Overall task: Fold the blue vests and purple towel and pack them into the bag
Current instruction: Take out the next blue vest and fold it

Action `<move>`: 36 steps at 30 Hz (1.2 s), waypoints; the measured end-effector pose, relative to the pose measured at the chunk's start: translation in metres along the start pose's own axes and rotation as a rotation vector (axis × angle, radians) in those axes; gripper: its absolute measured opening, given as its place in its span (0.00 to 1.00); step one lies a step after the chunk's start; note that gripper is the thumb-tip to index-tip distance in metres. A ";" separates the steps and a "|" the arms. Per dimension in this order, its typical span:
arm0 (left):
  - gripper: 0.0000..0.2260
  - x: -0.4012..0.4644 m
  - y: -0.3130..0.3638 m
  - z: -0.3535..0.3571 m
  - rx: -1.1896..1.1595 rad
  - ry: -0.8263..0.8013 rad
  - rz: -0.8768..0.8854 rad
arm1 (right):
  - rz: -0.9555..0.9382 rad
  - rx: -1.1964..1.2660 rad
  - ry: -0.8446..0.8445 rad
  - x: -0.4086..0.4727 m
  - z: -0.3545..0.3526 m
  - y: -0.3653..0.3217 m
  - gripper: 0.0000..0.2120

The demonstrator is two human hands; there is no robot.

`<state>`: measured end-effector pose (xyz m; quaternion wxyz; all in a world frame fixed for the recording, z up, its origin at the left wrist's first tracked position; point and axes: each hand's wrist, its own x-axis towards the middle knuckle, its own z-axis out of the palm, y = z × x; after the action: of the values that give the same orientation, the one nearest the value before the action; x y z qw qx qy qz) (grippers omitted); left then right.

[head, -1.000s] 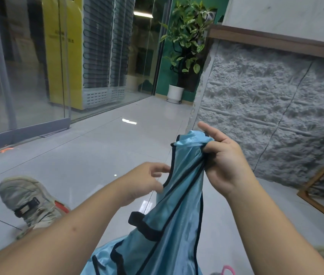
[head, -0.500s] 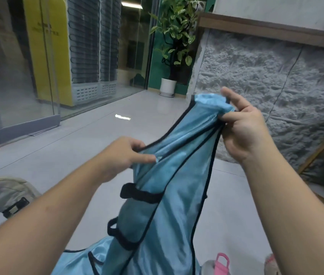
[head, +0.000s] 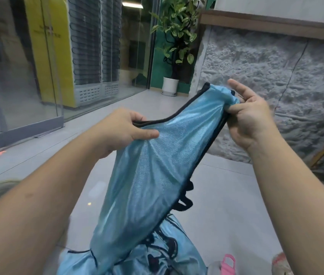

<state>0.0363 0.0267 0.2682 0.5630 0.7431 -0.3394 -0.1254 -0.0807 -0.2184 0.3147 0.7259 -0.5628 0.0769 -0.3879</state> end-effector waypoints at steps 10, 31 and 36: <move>0.18 -0.006 -0.032 0.003 -0.429 -0.296 -0.209 | 0.064 -0.061 0.023 0.005 -0.001 0.020 0.23; 0.15 0.021 -0.056 0.045 -0.845 0.019 -0.433 | 0.984 0.135 -0.178 -0.074 -0.052 0.179 0.42; 0.23 0.029 -0.066 0.028 -0.947 0.166 -0.535 | 0.892 0.314 -0.447 -0.070 -0.044 0.166 0.58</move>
<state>0.0656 -0.0040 0.2039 0.8092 0.4761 0.0006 -0.3443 -0.0733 -0.1952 0.1307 0.8948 -0.4290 0.0933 0.0816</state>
